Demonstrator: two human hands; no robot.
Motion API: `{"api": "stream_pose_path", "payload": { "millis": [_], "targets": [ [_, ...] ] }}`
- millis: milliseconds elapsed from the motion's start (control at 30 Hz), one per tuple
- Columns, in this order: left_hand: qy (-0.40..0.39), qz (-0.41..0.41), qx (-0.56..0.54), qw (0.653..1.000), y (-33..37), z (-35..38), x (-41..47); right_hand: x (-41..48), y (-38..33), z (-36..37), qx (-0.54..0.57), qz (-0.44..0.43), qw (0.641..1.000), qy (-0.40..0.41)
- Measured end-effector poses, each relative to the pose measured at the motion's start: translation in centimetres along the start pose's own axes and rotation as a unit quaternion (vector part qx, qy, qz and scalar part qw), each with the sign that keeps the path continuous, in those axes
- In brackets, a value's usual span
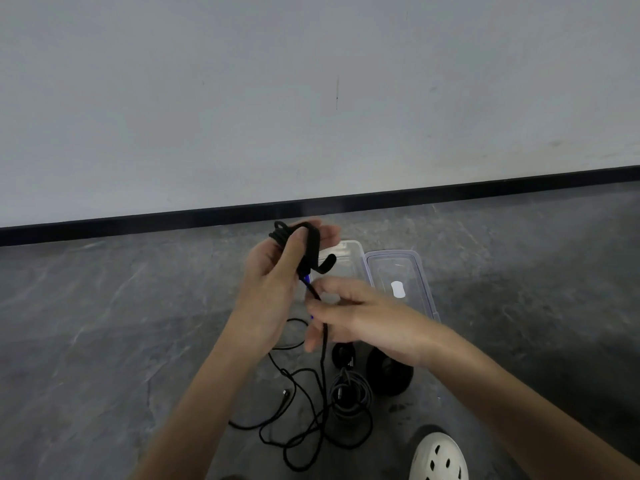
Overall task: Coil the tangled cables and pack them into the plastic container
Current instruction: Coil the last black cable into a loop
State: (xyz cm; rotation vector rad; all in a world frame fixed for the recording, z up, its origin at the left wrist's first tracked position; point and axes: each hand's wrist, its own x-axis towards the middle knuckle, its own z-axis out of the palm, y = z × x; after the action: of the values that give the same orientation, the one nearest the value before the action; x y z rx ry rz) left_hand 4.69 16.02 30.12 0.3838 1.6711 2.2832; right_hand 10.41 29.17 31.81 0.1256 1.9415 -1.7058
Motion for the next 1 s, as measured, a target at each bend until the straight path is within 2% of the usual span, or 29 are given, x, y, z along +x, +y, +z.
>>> {"api": "stream_pose_path", "payload": {
  "millis": [100,267,433,533,633,767,900,1000],
  "targets": [
    [0.013,0.004,0.035,0.999,-0.2,-0.3,0.0,-0.1,-0.1,0.0,0.001,0.015,1.0,-0.006],
    [0.026,0.013,0.06,0.998,-0.6,-0.5,0.3,-0.4,-0.4,-0.6,-0.011,-0.028,0.999,0.023],
    [0.034,0.025,0.085,0.996,-0.5,-0.7,0.5,-1.1,-0.4,-0.9,0.022,-0.031,0.999,-0.001],
    [0.041,0.024,0.102,0.994,-0.8,-1.3,0.6,-1.5,-0.4,-0.8,-0.009,-0.056,0.998,-0.026],
    [0.049,0.003,0.16,0.986,-1.1,-1.6,0.5,-1.3,-0.6,-0.9,-0.013,-0.083,0.996,-0.016],
    [0.017,-0.047,0.239,0.97,-1.1,-1.7,0.5,-1.3,-0.8,-1.7,-0.017,-0.103,0.994,0.015],
    [-0.006,-0.085,0.346,0.934,-0.8,-1.8,0.3,-1.6,-0.9,-2.4,-0.032,-0.125,0.992,0.016],
    [-0.063,-0.115,0.372,0.919,-0.4,-1.4,0.0,-1.4,-0.6,-2.9,-0.012,-0.132,0.991,0.024]
  ]
}}
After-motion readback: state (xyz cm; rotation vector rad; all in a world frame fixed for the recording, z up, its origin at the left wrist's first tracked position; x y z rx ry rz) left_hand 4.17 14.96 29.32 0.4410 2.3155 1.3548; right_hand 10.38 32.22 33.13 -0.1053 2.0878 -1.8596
